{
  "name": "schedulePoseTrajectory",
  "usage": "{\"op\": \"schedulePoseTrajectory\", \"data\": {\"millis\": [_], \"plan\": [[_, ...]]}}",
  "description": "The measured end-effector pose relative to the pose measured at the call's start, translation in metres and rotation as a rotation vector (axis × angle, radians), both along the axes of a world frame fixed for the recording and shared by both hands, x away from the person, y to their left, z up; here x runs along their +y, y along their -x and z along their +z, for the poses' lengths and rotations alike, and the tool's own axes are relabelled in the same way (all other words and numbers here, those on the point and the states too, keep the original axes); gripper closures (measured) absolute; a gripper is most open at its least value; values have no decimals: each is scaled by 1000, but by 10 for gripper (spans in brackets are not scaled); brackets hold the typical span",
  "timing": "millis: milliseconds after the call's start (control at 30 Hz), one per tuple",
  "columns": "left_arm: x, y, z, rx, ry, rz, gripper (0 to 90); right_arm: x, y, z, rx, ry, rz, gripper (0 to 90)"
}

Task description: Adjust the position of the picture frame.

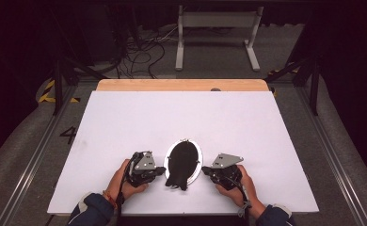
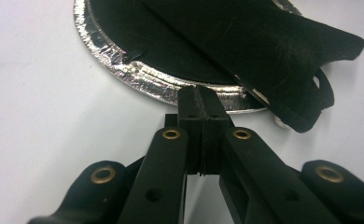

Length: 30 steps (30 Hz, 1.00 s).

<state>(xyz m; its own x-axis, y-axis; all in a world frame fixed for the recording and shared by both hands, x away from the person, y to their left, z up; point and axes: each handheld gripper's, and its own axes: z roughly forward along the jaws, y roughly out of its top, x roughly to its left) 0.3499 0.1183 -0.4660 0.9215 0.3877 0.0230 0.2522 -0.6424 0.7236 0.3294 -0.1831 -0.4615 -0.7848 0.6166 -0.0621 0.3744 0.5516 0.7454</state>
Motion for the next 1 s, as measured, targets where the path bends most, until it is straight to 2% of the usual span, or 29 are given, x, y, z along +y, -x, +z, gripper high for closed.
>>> {"op": "schedulePoseTrajectory", "data": {"millis": [100, 233, 467, 633, 700, 1000], "plan": [[-7, 0, 1, -15, -17, -22, 900, 0, 0, 0, -3, 3, -3, 900], [-10, -1, 1, -15, -16, -21, 900, -4, -3, 0, -3, -2, -21, 900], [-13, -2, 1, -24, -21, -20, 900, -5, -5, 0, -20, 16, -39, 900], [-12, -7, 0, -5, -2, -19, 900, -5, -9, 1, -17, 25, -44, 900], [-12, -10, -1, 9, 19, -19, 900, -6, -12, 1, -14, 23, -47, 900], [-15, -15, 1, 17, 7, -10, 900, -6, -19, 2, -6, 32, -61, 900]]}}
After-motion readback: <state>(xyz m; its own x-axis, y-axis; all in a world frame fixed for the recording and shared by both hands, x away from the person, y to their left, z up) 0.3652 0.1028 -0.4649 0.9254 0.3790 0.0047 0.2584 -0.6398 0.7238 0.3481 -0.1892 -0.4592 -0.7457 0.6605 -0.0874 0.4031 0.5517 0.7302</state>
